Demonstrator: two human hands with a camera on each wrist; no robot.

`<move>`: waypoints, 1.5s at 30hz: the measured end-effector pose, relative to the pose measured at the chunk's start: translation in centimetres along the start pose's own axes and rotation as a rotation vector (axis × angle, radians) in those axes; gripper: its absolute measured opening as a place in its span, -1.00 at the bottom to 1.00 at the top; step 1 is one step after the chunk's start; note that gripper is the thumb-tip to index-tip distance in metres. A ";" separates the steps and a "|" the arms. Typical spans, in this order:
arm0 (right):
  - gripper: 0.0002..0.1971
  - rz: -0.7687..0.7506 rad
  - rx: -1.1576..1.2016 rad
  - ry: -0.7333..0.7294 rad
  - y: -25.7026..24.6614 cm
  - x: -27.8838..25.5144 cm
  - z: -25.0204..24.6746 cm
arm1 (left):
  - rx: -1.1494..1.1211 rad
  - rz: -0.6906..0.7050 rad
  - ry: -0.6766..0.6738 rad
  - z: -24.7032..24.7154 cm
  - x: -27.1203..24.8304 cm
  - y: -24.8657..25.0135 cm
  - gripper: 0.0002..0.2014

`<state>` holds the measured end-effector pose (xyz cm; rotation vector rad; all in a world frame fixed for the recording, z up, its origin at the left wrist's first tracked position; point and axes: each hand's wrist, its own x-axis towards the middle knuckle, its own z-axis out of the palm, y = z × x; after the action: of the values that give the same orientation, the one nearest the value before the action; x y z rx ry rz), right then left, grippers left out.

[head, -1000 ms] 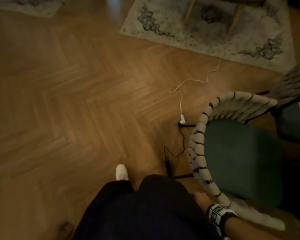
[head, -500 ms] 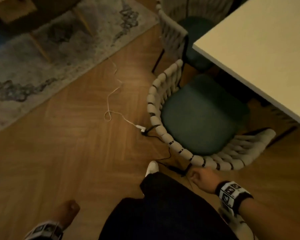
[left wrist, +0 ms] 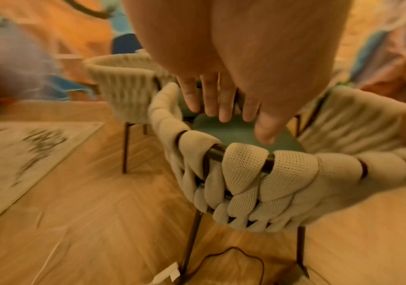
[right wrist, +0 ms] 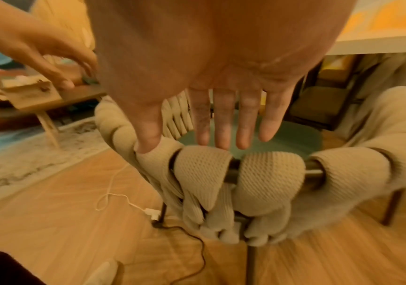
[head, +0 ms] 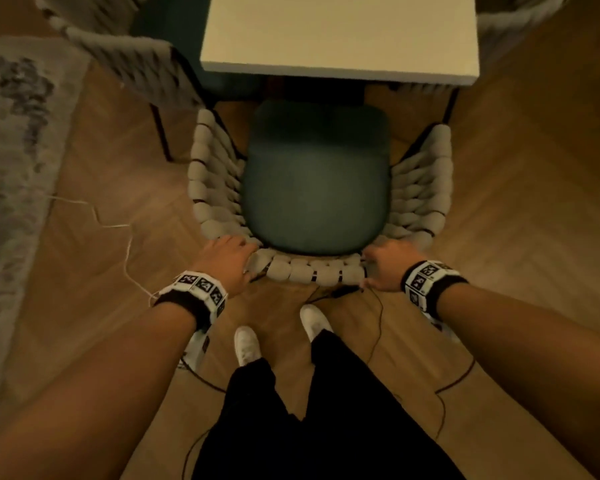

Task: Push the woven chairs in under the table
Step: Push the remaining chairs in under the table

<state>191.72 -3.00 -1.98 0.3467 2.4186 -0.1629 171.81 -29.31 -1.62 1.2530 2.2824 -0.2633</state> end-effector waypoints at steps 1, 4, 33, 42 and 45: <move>-0.44 0.028 0.014 0.000 0.2 0.0 0.4 | 0.044 0.023 -0.045 0.1 0.9 0.2 -0.40; -0.47 0.097 0.059 0.022 0.7 0.0 1.6 | 0.147 -0.031 -0.233 1.5 2.3 1.1 -0.28; -0.38 0.265 0.181 0.067 8.6 5.1 0.4 | -0.051 -0.054 -0.034 -0.7 11.6 3.1 -0.48; -0.40 0.250 0.250 0.103 9.3 6.2 0.1 | -0.077 -0.057 -0.032 -1.4 12.8 2.1 -0.50; -0.36 0.249 0.235 0.084 9.4 6.4 -0.1 | -0.094 -0.067 -0.042 -1.5 13.0 2.1 -0.51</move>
<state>189.65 7.37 -6.27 0.7704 2.4167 -0.3275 167.35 -18.05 -7.03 1.1160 2.2760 -0.2019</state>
